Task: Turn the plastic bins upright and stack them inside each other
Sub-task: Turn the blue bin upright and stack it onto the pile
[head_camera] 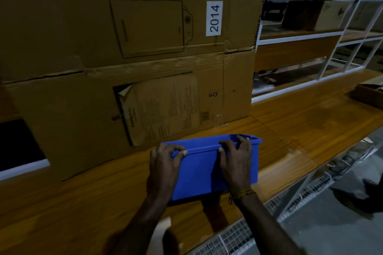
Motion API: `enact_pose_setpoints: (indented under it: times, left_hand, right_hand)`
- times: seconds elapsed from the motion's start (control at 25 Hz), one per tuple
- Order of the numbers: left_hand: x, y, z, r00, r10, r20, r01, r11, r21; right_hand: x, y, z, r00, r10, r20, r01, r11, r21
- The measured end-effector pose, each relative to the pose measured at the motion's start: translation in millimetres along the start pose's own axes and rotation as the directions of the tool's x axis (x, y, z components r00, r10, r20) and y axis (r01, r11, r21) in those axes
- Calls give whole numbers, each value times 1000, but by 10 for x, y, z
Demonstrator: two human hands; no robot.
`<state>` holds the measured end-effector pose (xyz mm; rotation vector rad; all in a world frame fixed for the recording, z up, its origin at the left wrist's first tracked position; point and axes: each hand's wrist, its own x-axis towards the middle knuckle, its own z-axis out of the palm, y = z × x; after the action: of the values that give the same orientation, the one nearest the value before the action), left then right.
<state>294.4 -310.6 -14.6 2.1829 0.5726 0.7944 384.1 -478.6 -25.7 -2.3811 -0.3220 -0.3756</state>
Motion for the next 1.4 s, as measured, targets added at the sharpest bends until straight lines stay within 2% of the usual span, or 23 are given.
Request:
enact_pose_setpoints:
  times: [0.16,0.28,0.44,0.6,0.76,0.84,0.92,1.0,1.08,1.16,1.28,1.4]
  left_hand:
    - [-334,43,-271,997,52,-55,-50,998,35]
    - [-500,129,-533,989,109,-103,-105,994,37]
    - [-710,191,-916,960,191,-205,-218,969,-118]
    - [-897,19,-1303,952,85,-294,-139,976,-165]
    - [-1022,-240,-1757,958,-121,-260,102,991,-85]
    - [-1104,-342,-1994,960,-208,-189,182,972,-146]
    - [-1219,-391,-2189,963,-220,-154,188,962,-197]
    - [-1343,-385,-2298,967,-167,-192,136,977,-166]
    - [-1452,-400,-2366,960,-107,-260,84,992,-97]
    - [-1537,-458,-2454,946,-109,-305,83,992,-98]
    - [-1619,-580,-2673,923,-167,-348,110,978,-176]
    - [-1691,-655,-2912,901,-190,-390,121,974,-194]
  right_hand:
    - [-391,-349,23,976,-109,188,83,986,142]
    - [-543,-507,-71,961,-210,181,164,957,238]
    - [-709,-581,-176,925,-342,169,273,902,333]
    - [-957,-577,-335,879,-405,252,276,863,423]
    - [-1221,-578,-331,865,-412,287,218,823,525]
    - [-1318,-606,-245,870,-387,304,165,811,561]
    - [-1453,-674,-158,865,-338,370,43,786,617]
    - [-1571,-783,-77,863,-256,436,-126,726,676]
    - [-1670,-958,-49,853,-181,490,-287,622,729]
    - [-1753,-1172,-73,832,-125,540,-406,527,747]
    - [-1849,-1456,-105,783,-115,612,-514,434,740]
    - [-1951,-1735,-74,738,-135,661,-550,448,705]
